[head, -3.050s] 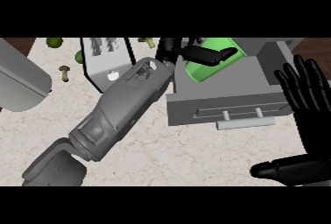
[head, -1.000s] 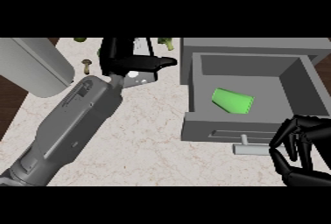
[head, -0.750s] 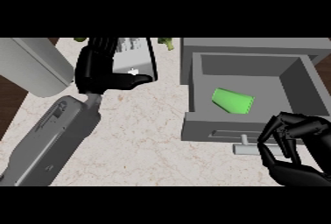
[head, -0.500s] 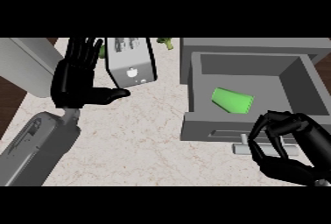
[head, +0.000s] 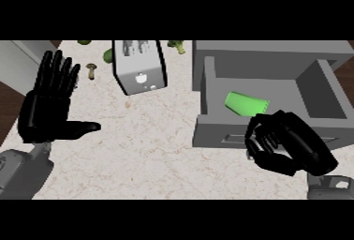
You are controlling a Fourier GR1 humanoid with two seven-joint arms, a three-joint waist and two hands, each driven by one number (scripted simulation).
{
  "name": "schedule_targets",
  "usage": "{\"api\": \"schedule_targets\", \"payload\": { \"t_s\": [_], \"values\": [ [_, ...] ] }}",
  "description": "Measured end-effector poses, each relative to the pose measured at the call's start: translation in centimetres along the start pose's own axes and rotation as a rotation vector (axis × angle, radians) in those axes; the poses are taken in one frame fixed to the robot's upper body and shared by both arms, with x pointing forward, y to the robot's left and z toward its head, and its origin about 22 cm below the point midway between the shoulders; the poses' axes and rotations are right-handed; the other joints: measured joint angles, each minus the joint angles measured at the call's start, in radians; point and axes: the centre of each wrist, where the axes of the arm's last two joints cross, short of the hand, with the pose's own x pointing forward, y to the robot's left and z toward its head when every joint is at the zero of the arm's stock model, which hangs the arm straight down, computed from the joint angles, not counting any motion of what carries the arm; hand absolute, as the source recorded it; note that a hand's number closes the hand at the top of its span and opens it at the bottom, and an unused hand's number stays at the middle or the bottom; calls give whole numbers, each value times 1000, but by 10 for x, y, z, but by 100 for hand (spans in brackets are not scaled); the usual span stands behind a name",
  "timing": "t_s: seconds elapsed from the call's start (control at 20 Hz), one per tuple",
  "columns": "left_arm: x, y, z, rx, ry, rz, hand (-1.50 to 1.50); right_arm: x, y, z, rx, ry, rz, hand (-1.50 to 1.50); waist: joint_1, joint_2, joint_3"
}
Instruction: Pick up the cup, place it into the drawer and close the drawer
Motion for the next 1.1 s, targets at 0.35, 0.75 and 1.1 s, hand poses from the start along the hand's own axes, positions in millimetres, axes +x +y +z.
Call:
{"api": "schedule_targets", "payload": {
  "t_s": [0.35,0.75,1.1],
  "values": [
    [9,26,14,-4,3,2,-150,-29,21,-21,28,56,103,-150,0,-2,-3],
    [11,60,34,6,-7,7,-150,-70,69,-53,165,139,100,-150,-5,14,10],
    [8,70,45,3,-7,20,-150,-101,63,-92,184,157,56,-150,-2,17,11]
  ]
}}
